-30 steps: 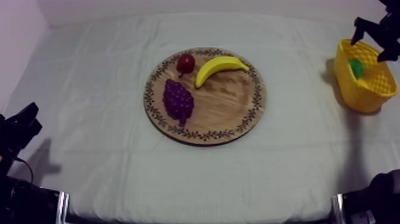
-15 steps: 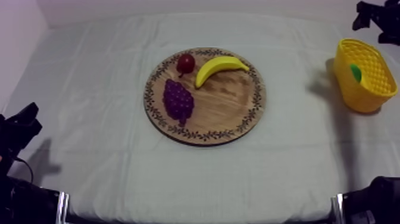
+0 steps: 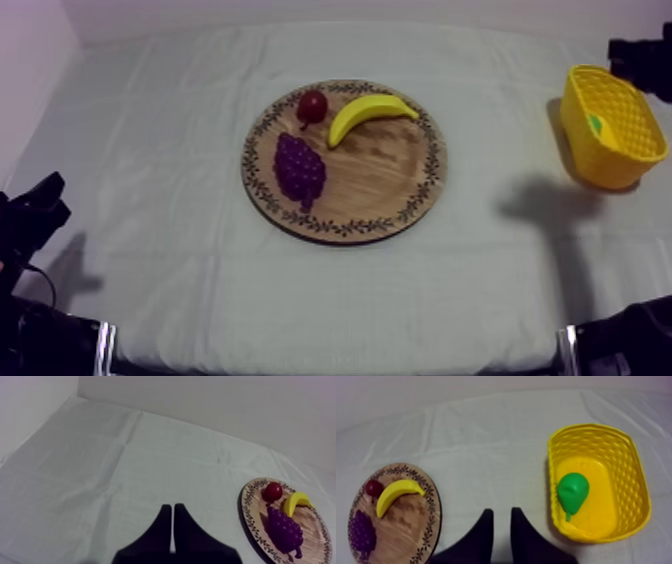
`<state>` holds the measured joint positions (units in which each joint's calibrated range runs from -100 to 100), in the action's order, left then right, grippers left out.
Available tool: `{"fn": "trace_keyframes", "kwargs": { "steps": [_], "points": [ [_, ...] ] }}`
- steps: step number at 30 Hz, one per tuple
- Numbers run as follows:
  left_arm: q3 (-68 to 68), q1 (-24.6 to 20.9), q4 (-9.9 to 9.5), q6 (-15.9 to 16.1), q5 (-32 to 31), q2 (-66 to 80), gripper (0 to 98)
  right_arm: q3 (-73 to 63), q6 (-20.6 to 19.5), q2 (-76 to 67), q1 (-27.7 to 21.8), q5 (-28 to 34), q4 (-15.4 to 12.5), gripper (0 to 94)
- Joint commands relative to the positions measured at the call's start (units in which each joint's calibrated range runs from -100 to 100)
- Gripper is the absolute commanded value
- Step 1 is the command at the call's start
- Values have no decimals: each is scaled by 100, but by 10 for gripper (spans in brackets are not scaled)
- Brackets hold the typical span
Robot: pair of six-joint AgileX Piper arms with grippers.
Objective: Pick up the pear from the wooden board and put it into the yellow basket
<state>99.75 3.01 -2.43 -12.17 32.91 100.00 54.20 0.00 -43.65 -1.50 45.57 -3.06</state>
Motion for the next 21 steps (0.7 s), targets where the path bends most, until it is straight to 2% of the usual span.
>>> {"fn": "trace_keyframes", "kwargs": {
  "steps": [1,7,14,17,21],
  "points": [
    [3,-1,1,-2,-1,0,1,934,-15,-755,126,-337,93,62],
    [3,-1,1,-2,-1,0,1,2311,-105,-1957,346,-789,372,29],
    [3,-1,1,-2,-1,0,1,3667,-78,-3219,383,-1110,512,7],
    [3,-1,1,-2,-1,0,1,4111,-19,-3739,293,-1190,517,5],
    [3,-1,1,0,-1,0,1,4445,101,-4343,161,-1168,369,4]
  ]
}}
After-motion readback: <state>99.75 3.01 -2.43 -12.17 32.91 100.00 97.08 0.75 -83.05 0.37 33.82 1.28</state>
